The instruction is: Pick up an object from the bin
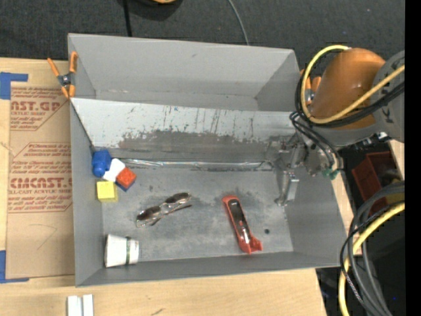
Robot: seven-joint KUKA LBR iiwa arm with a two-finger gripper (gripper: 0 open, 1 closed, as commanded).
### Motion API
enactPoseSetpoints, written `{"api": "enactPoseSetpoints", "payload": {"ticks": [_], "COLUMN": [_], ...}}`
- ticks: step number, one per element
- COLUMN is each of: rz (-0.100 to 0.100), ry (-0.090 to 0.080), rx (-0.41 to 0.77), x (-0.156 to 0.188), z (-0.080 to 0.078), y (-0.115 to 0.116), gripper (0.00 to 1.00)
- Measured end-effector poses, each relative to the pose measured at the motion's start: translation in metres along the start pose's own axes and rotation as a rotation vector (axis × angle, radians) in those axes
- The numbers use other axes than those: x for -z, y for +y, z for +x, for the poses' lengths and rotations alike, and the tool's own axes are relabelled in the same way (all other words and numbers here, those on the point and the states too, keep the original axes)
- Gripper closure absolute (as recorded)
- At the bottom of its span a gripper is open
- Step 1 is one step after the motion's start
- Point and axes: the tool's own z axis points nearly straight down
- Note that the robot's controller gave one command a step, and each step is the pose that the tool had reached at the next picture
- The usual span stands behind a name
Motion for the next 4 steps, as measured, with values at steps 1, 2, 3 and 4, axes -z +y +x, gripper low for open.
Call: {"api": "enactPoseSetpoints", "payload": {"ticks": [1,2,3,4], "rz": [0.001,0.001,0.001,0.003], "ry": [-0.007,-0.008,-0.004,-0.007], "rx": [0.002,0.125,0.446,0.884], "x": [0.005,-0.033,-0.046,-0.051], "z": [-0.001,0.023,0.033,0.072], "y": [0.001,0.022,0.04,0.062], "gripper": [0.0,0.0,0.0,0.0]}}
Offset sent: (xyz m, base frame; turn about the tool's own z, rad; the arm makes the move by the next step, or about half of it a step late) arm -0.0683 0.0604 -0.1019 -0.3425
